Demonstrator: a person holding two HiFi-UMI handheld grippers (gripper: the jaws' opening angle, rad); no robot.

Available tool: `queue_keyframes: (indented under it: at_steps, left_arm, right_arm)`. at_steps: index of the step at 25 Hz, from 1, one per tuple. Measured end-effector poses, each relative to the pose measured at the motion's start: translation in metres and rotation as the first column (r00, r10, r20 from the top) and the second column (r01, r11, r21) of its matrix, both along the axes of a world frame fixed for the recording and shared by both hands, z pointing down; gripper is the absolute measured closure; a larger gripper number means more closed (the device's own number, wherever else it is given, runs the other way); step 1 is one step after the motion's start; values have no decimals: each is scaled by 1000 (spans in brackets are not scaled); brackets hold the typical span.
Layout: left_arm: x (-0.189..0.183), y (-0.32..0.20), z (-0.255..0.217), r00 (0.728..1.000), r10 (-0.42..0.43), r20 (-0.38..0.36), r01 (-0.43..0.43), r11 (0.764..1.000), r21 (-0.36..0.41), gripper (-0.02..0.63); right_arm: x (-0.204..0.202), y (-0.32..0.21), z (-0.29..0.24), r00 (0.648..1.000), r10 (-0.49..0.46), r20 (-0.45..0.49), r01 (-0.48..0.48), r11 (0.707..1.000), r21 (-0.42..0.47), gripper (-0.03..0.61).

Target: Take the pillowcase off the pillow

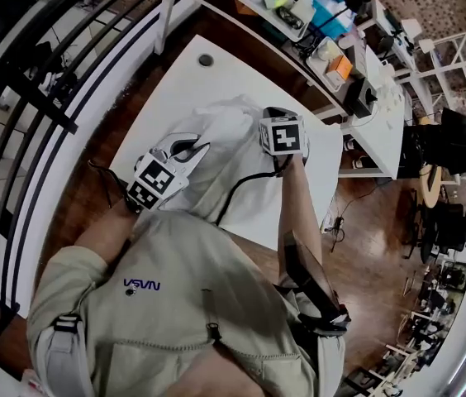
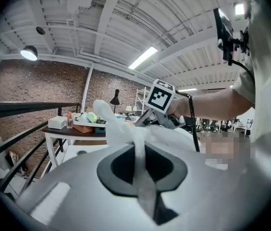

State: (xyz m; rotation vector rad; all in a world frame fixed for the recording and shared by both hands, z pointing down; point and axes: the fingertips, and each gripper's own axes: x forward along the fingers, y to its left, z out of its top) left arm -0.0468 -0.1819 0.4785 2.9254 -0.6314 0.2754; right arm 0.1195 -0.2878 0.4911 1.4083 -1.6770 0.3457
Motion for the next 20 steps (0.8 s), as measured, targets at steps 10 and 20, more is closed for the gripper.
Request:
queue_keyframes:
  at_steps: [10, 20]
  left_arm:
    - [23, -82, 66, 992, -117, 53, 126, 970, -208, 558]
    - [-43, -100, 57, 959, -278, -64, 243, 913, -329, 413]
  right_arm:
    - [10, 9, 28, 997, 30, 78, -35, 997, 72, 567]
    - [-38, 85, -17, 948, 67, 311, -145, 961, 235, 460]
